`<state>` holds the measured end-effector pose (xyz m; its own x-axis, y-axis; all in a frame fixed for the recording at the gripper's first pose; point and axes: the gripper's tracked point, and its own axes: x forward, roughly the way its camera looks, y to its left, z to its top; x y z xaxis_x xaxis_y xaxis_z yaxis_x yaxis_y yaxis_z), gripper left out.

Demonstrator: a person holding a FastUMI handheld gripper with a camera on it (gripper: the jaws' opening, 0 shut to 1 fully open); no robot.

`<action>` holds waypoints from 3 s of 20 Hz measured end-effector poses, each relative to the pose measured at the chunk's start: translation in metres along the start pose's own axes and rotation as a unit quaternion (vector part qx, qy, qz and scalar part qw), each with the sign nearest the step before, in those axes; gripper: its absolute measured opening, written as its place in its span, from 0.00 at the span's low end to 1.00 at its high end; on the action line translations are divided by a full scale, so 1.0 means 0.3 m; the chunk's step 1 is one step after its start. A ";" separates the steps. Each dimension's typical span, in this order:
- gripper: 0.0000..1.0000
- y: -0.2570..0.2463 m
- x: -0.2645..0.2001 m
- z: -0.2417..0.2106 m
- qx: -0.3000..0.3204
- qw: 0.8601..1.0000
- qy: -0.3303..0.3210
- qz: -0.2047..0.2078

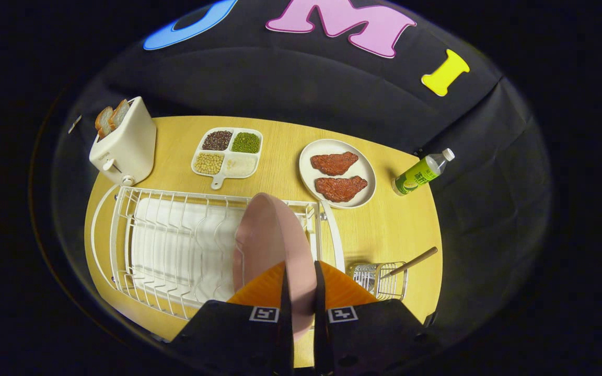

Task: Take the plate from the dish rack, then take the spoon from the basket and place it into the plate.

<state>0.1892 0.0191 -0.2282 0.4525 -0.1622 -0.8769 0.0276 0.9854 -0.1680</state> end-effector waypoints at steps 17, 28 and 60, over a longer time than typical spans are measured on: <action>0.18 0.025 -0.108 0.172 -0.115 0.986 -0.077 -0.098; 0.18 -0.023 -0.469 0.139 -0.006 0.986 -0.160 0.043; 0.43 -0.009 0.055 -0.938 0.207 0.920 0.051 0.329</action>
<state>-0.0541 -0.0007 -0.3688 0.4080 0.4928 -0.7685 0.1249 0.8037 0.5817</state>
